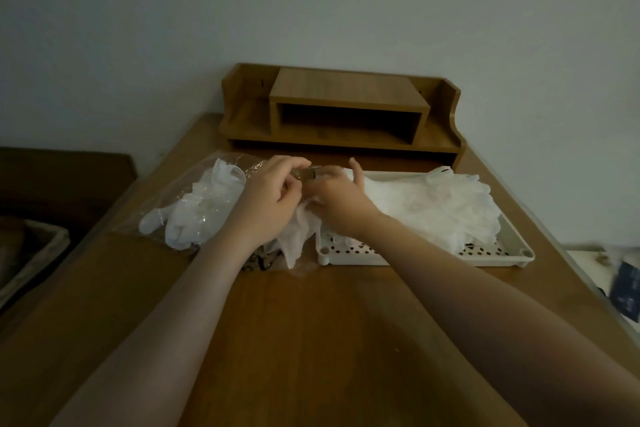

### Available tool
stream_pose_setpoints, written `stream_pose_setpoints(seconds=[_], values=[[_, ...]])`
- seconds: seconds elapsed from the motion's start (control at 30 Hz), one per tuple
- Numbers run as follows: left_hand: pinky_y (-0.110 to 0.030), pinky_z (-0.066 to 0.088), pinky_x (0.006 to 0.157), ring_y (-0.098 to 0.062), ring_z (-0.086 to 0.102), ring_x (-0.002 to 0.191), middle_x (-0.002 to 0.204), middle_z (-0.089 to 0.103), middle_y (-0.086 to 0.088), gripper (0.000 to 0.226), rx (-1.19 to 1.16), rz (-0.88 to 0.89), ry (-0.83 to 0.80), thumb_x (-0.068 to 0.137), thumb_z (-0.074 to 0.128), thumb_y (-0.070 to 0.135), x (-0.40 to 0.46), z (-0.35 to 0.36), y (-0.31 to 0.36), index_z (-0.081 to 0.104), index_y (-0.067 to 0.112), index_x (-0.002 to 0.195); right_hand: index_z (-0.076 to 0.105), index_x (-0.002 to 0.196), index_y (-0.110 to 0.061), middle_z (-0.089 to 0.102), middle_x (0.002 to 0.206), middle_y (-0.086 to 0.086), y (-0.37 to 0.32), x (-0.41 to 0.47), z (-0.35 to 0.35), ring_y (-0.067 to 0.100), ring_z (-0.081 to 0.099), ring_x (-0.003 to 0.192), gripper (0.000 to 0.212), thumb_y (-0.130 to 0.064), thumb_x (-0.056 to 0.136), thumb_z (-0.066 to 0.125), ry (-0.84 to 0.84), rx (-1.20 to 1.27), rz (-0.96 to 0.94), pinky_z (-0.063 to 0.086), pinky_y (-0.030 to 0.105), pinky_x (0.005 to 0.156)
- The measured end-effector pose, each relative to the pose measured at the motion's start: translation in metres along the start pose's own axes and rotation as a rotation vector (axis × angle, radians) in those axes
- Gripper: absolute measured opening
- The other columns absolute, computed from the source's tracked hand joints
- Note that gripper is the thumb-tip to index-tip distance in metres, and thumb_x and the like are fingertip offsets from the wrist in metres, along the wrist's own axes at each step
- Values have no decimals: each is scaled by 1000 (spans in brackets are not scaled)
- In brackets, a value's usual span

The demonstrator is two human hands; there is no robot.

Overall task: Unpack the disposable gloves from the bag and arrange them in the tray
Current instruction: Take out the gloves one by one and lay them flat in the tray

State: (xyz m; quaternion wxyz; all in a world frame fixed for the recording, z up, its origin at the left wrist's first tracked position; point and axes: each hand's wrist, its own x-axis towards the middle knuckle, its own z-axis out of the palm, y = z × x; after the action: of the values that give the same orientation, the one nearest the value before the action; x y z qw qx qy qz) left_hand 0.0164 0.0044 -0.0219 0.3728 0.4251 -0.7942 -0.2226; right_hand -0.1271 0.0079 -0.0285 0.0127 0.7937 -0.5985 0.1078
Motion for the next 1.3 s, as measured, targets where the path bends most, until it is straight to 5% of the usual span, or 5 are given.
stream_pose_setpoints(seconds=[0.2, 0.53, 0.73, 1.1, 1.3], values=[[-22, 42, 94, -8, 43, 122, 140, 40, 8, 72, -113, -48, -175, 82, 63, 43, 1, 1, 21, 31, 24, 144, 62, 85, -7, 57, 75, 4, 18, -24, -51, 19, 54, 69, 24, -21, 98, 47, 321, 839, 219, 45, 34, 69], [-19, 29, 101, -1, 26, 128, 138, 23, 20, 62, -169, 172, -226, 70, 79, 31, -7, 31, 66, 34, 41, 111, 63, 99, -30, 62, 103, 3, 29, -61, -77, 23, 63, 94, 15, -23, 98, 50, 317, 1438, 620, 55, 37, 82], [-37, 50, 91, -16, 61, 102, 118, 61, -6, 10, -523, -147, 111, 96, 51, 28, 2, 41, 75, 61, 27, 95, 63, 82, -15, 57, 65, 0, 48, -77, -71, 15, 53, 56, 25, -30, 97, 51, 238, 1305, 582, 43, 25, 53], [-36, 50, 83, -17, 62, 84, 84, 65, -4, 13, -911, -495, -98, 95, 51, 22, 16, 24, 90, 61, 14, 94, 61, 121, -22, 66, 117, -2, 93, -99, -72, 15, 63, 107, 70, -75, 80, 42, -264, 1036, 328, 46, 36, 100], [-36, 54, 79, -19, 67, 87, 92, 69, -7, 16, -779, -399, -300, 95, 51, 23, 19, 35, 110, 66, 17, 99, 56, 116, -16, 66, 103, 0, 74, -93, -69, 17, 67, 94, 28, -22, 90, 63, -36, 1129, 51, 56, 30, 79]])
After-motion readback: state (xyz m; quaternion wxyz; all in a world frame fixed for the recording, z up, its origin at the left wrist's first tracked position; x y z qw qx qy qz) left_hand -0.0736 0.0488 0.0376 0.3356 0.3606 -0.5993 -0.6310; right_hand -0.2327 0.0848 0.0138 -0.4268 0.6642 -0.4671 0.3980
